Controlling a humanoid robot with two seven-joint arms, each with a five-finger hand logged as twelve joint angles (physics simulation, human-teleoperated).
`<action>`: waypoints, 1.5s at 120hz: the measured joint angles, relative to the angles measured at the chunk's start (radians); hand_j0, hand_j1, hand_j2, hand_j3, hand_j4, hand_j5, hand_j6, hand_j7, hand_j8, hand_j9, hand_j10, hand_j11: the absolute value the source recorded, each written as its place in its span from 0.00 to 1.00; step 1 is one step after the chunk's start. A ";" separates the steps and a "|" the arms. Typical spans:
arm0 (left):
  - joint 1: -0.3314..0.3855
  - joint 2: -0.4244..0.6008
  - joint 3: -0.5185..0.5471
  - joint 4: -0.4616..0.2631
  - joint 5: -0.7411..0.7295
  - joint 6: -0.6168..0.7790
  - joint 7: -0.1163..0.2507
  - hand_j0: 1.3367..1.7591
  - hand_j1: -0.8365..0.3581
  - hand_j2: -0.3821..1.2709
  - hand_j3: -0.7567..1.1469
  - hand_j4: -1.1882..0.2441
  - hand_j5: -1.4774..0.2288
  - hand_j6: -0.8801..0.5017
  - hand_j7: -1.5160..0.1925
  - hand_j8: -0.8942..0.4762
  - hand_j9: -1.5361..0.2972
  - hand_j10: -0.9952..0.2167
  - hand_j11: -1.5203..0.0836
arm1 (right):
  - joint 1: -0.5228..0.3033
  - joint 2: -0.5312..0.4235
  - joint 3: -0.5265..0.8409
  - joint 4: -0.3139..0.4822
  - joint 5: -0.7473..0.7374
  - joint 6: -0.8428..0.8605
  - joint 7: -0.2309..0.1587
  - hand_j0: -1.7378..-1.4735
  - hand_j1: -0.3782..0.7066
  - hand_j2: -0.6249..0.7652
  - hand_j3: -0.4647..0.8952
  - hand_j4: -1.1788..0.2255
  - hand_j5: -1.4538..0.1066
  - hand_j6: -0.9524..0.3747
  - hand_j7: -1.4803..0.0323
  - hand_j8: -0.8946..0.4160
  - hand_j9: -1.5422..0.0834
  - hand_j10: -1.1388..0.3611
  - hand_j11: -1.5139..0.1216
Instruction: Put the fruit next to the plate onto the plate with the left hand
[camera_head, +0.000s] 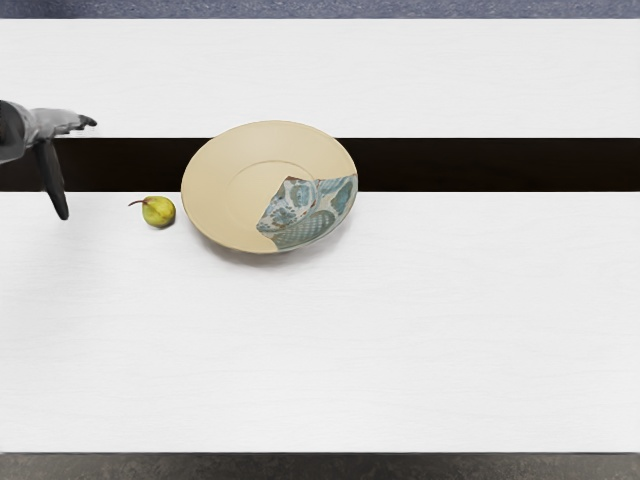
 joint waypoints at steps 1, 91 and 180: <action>0.001 0.000 0.000 -0.002 0.001 0.006 0.001 0.76 0.99 0.23 0.40 0.83 0.87 0.63 0.89 0.65 0.84 0.82 0.95 | 0.000 0.000 0.000 0.000 0.000 0.000 0.000 0.30 0.06 0.44 0.34 0.82 0.90 0.69 0.95 0.66 0.92 0.74 0.90; 0.137 -0.159 0.027 -0.088 0.066 0.342 0.016 0.76 0.99 0.23 0.40 0.83 0.87 0.63 0.89 0.65 0.84 0.82 0.95 | 0.000 0.000 0.000 0.000 0.000 0.000 0.000 0.30 0.06 0.44 0.34 0.82 0.90 0.69 0.95 0.66 0.92 0.74 0.90; 0.146 -0.193 0.063 -0.063 0.072 0.343 0.050 0.76 0.90 0.24 0.40 0.76 0.80 0.57 0.82 0.58 0.77 0.74 0.88 | 0.000 0.000 0.000 0.000 0.000 0.000 0.000 0.30 0.06 0.44 0.34 0.82 0.90 0.69 0.95 0.66 0.92 0.74 0.90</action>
